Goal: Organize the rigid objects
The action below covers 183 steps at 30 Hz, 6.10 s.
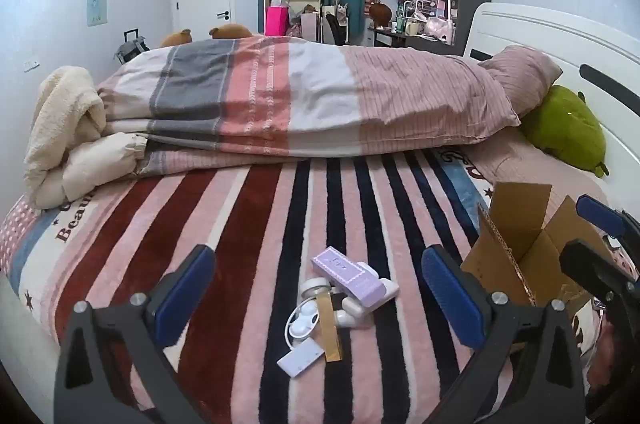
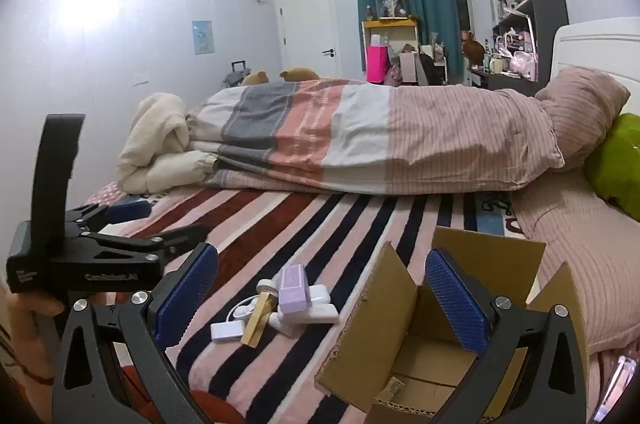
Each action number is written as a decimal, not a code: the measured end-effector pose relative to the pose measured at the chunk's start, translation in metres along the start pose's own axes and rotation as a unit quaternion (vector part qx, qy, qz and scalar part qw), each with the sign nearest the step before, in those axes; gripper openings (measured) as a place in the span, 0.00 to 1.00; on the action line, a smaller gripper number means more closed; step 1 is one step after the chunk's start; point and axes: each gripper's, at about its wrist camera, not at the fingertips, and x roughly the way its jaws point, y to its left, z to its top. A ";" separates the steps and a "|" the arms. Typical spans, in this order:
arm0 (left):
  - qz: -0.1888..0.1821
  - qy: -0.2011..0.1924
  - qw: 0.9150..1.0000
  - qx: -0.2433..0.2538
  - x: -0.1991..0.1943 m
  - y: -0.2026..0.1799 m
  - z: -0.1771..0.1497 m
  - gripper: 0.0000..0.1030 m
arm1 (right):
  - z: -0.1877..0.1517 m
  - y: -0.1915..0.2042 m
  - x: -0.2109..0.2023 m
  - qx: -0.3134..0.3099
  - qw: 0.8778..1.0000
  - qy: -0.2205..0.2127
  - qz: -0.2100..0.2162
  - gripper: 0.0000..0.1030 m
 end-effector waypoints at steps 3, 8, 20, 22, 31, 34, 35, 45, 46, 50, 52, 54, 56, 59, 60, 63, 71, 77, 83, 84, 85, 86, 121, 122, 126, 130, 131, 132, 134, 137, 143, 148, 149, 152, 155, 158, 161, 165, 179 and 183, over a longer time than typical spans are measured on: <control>-0.004 -0.013 1.000 -0.006 -0.001 0.001 -0.002 1.00 | 0.002 0.000 0.000 0.011 1.000 0.004 0.013 1.00; -0.004 -0.014 1.000 -0.006 -0.009 -0.003 -0.004 1.00 | -0.001 -0.003 -0.002 0.016 1.000 -0.003 0.011 1.00; -0.008 -0.004 1.000 -0.013 -0.013 0.006 -0.004 1.00 | -0.001 -0.003 -0.003 0.012 1.000 0.007 0.006 1.00; -0.009 -0.005 1.000 -0.011 -0.015 0.005 -0.002 1.00 | -0.002 -0.005 -0.001 0.011 1.000 0.006 0.002 1.00; -0.013 -0.003 1.000 -0.011 -0.015 0.002 -0.002 1.00 | 0.001 0.002 -0.006 0.004 1.000 0.006 -0.015 1.00; -0.013 -0.003 1.000 -0.011 -0.015 0.002 -0.003 1.00 | 0.001 0.003 -0.006 0.004 1.000 0.007 -0.011 1.00; -0.013 -0.003 1.000 -0.011 -0.015 0.002 -0.003 1.00 | 0.002 0.004 -0.006 0.004 1.000 0.007 -0.011 1.00; -0.015 -0.002 1.000 -0.013 -0.015 0.001 -0.003 1.00 | 0.001 0.003 -0.007 0.006 1.000 0.008 -0.011 1.00; -0.015 -0.002 1.000 -0.012 -0.015 0.000 -0.004 1.00 | 0.000 0.002 -0.007 0.006 1.000 0.008 -0.012 1.00; -0.016 -0.002 1.000 -0.013 -0.016 -0.002 -0.006 1.00 | -0.003 0.003 -0.006 0.007 1.000 0.010 -0.014 1.00; -0.015 -0.002 1.000 -0.012 -0.016 -0.002 -0.005 1.00 | -0.003 0.002 -0.006 0.008 1.000 0.010 -0.013 1.00; -0.013 -0.002 1.000 -0.013 -0.016 -0.004 -0.006 1.00 | -0.003 0.002 -0.006 0.008 1.000 0.010 -0.013 1.00; -0.014 -0.001 1.000 -0.014 -0.016 -0.004 -0.008 1.00 | -0.005 0.003 -0.006 0.008 1.000 0.010 -0.012 1.00; -0.015 0.001 1.000 -0.015 -0.016 -0.004 -0.010 1.00 | -0.004 0.003 -0.005 0.007 1.000 0.011 -0.012 1.00; -0.015 0.001 1.000 -0.016 -0.016 -0.002 -0.009 1.00 | -0.005 0.004 -0.005 0.007 1.000 0.012 -0.011 1.00; -0.016 0.001 1.000 -0.016 -0.016 -0.002 -0.009 1.00 | -0.006 0.005 -0.005 0.007 1.000 0.012 -0.011 1.00; -0.017 0.001 1.000 -0.015 -0.016 -0.002 -0.009 1.00 | -0.006 0.005 -0.004 0.007 1.000 0.012 -0.011 1.00; -0.017 0.001 1.000 -0.017 -0.016 -0.001 -0.010 1.00 | -0.006 0.005 -0.004 0.008 1.000 0.012 -0.011 1.00; -0.020 -0.003 0.999 -0.027 -0.013 0.011 -0.013 1.00 | -0.006 0.014 -0.003 -0.007 1.000 0.008 -0.008 1.00; -0.018 -0.003 0.999 -0.030 -0.012 0.015 -0.013 1.00 | -0.007 0.021 -0.001 -0.015 1.000 0.004 0.001 1.00; -0.013 -0.004 0.999 -0.033 -0.010 0.021 -0.013 1.00 | -0.007 0.026 0.000 -0.015 1.000 0.003 0.018 1.00; -0.007 -0.005 0.999 -0.036 -0.009 0.027 -0.014 1.00 | -0.006 0.030 0.004 -0.010 0.999 0.006 0.043 1.00; -0.029 0.079 0.990 -0.114 0.073 0.154 -0.077 1.00 | -0.133 0.092 0.184 -0.009 0.950 0.307 0.057 0.19; -0.040 0.075 0.991 -0.108 0.073 0.149 -0.077 1.00 | -0.135 0.092 0.184 -0.014 0.949 0.311 0.054 0.19; -0.054 0.045 0.994 -0.088 0.069 0.137 -0.080 1.00 | -0.133 0.097 0.189 -0.038 0.957 0.288 0.011 0.31; -0.069 0.050 0.994 -0.061 0.067 0.127 -0.079 1.00 | -0.137 0.106 0.197 -0.079 0.956 0.284 0.000 0.18; -0.090 0.057 0.993 -0.060 0.065 0.125 -0.078 1.00 | -0.136 0.107 0.195 -0.080 0.955 0.285 0.006 0.13; -0.121 0.058 0.989 -0.061 0.064 0.122 -0.076 1.00 | -0.133 0.108 0.192 -0.080 0.957 0.279 0.002 0.13; -0.156 0.056 0.985 -0.052 0.061 0.116 -0.068 0.99 | -0.126 0.109 0.183 -0.082 0.961 0.262 0.010 0.13; -0.206 0.050 0.977 -0.014 0.054 0.095 -0.047 0.99 | -0.099 0.111 0.158 -0.071 0.971 0.223 0.056 0.13; -0.322 0.042 0.946 0.001 0.036 0.051 -0.003 0.75 | -0.039 0.115 0.105 -0.083 0.980 0.139 0.118 0.13; -0.368 0.045 0.928 0.026 0.031 -0.003 0.024 0.39 | -0.011 0.093 0.065 -0.077 0.987 0.088 0.114 0.13; -0.367 0.047 0.928 0.037 0.033 -0.020 0.030 0.33 | -0.008 0.081 0.057 -0.072 0.989 0.081 0.105 0.13; -0.393 0.059 0.916 0.049 0.040 -0.061 0.040 0.32 | -0.001 0.052 0.040 -0.058 0.992 0.070 0.087 0.13; -0.403 0.070 0.909 0.075 0.044 -0.102 0.046 0.32 | -0.003 0.016 0.023 -0.041 0.995 0.066 0.059 0.13; -0.410 0.093 0.903 0.091 0.058 -0.137 0.050 0.32 | -0.007 -0.015 0.014 -0.028 0.996 0.071 0.037 0.13; -0.413 0.119 0.897 0.103 0.073 -0.167 0.051 0.32 | -0.013 -0.046 0.013 -0.007 0.996 0.087 0.019 0.13; -0.410 0.148 0.893 0.115 0.090 -0.191 0.047 0.32 | -0.021 -0.070 0.021 0.002 0.994 0.111 -0.003 0.13; -0.333 0.102 0.929 0.125 0.073 -0.160 0.052 0.78 | -0.034 -0.073 0.022 -0.016 0.987 0.152 -0.049 0.35; -0.300 0.076 0.945 0.102 0.056 -0.108 0.053 0.79 | -0.024 -0.047 0.021 -0.032 0.989 0.141 -0.034 0.36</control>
